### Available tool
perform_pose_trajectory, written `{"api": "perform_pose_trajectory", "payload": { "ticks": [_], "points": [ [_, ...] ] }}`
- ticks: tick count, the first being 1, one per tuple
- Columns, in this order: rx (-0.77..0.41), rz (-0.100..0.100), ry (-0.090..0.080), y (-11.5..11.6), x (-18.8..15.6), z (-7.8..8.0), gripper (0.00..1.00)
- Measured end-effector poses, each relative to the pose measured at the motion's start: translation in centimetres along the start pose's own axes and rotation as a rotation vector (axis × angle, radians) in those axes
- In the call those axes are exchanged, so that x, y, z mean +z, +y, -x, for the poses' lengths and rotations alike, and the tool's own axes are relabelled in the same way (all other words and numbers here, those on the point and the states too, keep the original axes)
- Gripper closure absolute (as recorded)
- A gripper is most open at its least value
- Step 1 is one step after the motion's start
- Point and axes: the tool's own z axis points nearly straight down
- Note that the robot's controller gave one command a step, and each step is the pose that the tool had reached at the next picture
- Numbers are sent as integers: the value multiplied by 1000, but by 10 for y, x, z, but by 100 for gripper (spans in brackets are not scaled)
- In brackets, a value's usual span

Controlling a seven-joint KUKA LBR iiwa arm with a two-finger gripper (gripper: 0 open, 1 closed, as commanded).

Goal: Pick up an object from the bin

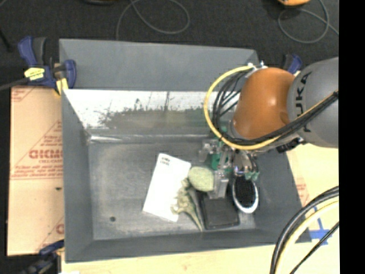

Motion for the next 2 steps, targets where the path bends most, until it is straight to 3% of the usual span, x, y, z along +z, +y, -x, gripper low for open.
{"api": "perform_pose_trajectory", "payload": {
  "ticks": [1,2],
  "points": [
    [43,0,-5,-23,30,18,0],
    [329,1,-6,-23,72,12,0]
  ]
}}
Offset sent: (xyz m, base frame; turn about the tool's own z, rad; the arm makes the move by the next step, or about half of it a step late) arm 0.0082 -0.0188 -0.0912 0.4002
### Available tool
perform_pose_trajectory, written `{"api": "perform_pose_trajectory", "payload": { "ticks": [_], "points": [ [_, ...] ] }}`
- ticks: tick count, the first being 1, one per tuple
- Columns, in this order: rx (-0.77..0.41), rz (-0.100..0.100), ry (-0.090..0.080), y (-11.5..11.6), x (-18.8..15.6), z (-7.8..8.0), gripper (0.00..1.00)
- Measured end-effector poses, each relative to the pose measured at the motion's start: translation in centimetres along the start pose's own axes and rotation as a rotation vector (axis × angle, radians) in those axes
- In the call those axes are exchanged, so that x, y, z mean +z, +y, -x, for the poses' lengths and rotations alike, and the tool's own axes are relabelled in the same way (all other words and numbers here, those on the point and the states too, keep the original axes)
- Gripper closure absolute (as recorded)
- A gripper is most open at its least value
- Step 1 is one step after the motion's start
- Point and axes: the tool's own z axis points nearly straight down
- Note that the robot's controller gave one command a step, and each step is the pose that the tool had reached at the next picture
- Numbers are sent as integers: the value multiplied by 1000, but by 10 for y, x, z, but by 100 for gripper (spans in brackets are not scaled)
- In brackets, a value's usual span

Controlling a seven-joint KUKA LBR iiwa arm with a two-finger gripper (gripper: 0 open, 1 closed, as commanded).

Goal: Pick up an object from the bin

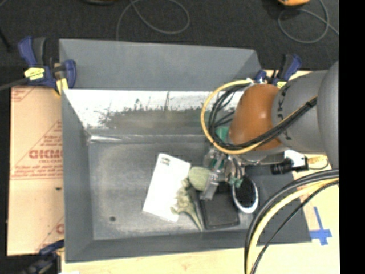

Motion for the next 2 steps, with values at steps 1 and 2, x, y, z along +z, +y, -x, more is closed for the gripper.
{"api": "perform_pose_trajectory", "payload": {
  "ticks": [1,2],
  "points": [
    [-43,0,-5,0,16,8,100],
    [-43,0,-5,0,16,8,100]
  ]
}}
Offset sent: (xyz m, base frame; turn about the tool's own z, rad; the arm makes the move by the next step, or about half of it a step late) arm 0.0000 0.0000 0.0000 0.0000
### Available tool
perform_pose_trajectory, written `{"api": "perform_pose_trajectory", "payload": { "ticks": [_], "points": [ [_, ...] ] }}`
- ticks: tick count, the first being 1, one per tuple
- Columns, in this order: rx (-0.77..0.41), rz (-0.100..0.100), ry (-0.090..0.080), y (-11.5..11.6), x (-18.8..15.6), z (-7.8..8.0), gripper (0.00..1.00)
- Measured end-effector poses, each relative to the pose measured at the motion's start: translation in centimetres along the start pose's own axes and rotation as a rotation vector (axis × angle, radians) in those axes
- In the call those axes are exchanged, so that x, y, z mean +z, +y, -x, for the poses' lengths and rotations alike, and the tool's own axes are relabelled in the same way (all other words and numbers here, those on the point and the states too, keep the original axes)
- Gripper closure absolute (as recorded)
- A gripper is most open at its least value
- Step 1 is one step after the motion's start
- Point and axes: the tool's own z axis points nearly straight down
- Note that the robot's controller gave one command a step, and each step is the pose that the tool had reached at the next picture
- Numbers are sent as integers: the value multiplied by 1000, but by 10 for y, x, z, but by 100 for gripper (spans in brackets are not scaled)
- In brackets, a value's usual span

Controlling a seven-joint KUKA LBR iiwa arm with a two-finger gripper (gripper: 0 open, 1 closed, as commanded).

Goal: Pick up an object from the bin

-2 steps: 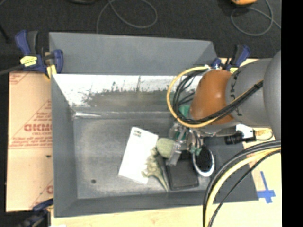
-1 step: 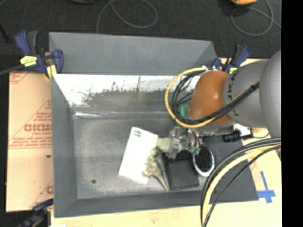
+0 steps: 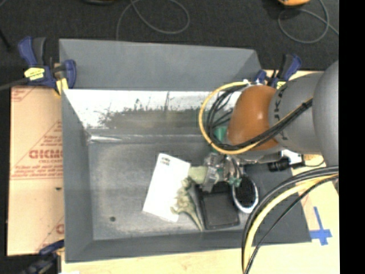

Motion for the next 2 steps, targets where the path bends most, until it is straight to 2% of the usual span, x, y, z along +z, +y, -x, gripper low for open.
{"api": "perform_pose_trajectory", "payload": {
  "ticks": [1,2],
  "points": [
    [0,0,0,0,-1,0,100],
    [-1,-2,7,-1,-7,-2,100]
  ]
}}
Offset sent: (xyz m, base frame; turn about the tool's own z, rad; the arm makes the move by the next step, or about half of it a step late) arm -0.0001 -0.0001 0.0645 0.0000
